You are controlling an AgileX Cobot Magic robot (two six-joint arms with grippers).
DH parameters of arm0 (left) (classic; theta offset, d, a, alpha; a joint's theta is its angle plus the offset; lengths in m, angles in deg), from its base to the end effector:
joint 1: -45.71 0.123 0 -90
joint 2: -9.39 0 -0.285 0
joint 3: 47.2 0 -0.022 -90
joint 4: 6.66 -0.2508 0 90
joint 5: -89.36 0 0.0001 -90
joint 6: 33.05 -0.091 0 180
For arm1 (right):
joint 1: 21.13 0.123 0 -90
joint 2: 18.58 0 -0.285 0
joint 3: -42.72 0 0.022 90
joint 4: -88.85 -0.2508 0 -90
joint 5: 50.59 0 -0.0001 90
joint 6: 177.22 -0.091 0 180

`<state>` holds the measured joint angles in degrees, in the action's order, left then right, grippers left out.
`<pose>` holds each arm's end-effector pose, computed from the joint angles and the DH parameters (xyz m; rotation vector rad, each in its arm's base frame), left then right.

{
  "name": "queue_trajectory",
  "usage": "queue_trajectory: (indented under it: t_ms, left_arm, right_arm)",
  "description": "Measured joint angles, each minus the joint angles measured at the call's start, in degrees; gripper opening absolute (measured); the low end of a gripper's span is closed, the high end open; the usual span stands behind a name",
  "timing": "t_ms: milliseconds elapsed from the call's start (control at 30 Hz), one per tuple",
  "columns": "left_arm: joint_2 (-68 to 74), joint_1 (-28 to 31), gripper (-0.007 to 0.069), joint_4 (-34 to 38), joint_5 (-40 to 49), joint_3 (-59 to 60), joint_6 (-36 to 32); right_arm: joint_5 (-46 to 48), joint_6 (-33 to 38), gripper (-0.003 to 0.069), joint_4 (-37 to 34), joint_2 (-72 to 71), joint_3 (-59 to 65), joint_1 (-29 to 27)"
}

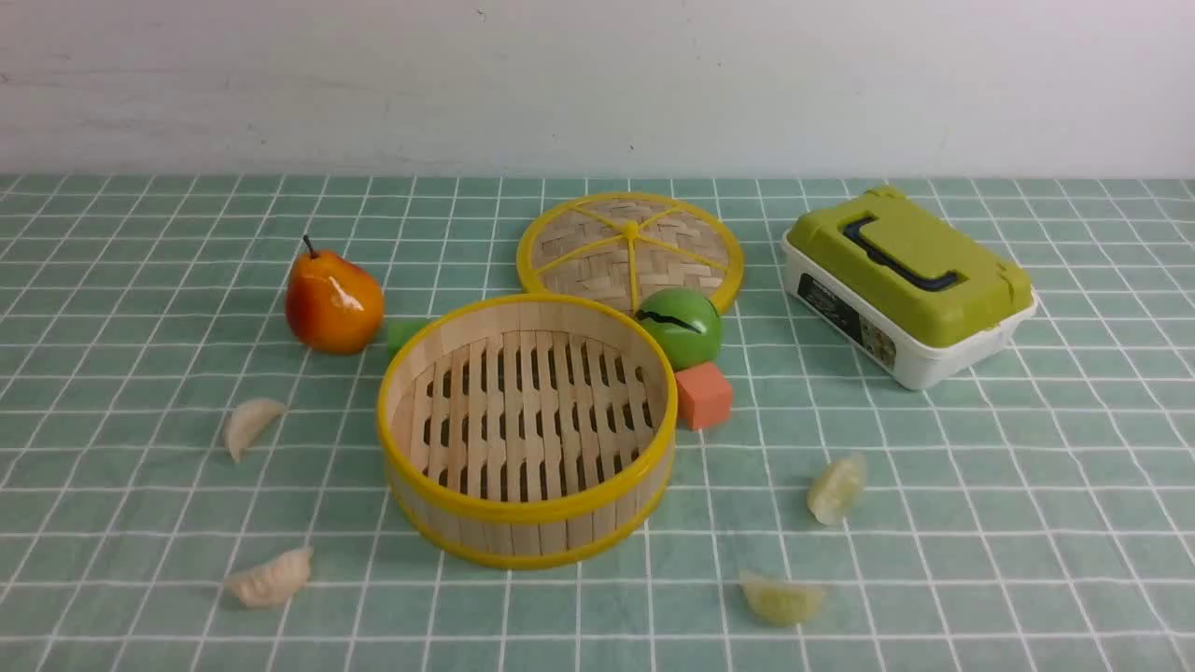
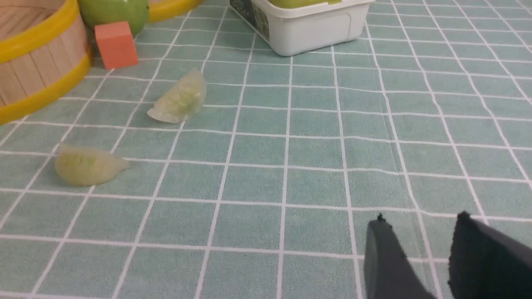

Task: Put the dumplings into the steamer on the table with the blue tablecloth.
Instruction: 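Reach for and grasp a dumpling on the table with the left gripper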

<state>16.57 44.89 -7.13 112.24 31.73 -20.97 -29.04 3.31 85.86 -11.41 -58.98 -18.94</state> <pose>0.0520 -0.0005 0.1679 -0.1819 1.8961 -0.1445 0.0524 0.0038 0.1736 -0.0122 1.8679 0.0714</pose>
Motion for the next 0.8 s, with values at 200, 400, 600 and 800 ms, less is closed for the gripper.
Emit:
queue_trajectory:
  t_ms: [200, 400, 600, 800]
  left_arm:
    - [0.0, 0.0, 0.0237, 0.0, 0.0, 0.0, 0.0]
    - [0.0, 0.0, 0.0237, -0.16, 0.0, 0.0, 0.0]
    - [0.0, 0.0, 0.0237, -2.38, 0.0, 0.0, 0.0]
    - [0.0, 0.0, 0.0237, -2.58, -0.19, 0.0, 0.0]
  right_arm:
    - [0.0, 0.0, 0.024, 0.0, 0.0, 0.0, 0.0]
    - [0.0, 0.0, 0.024, -0.06, 0.0, 0.0, 0.0]
    - [0.0, 0.0, 0.024, 0.0, 0.0, 0.0, 0.0]
    - [0.0, 0.0, 0.024, 0.0, 0.0, 0.0, 0.0]
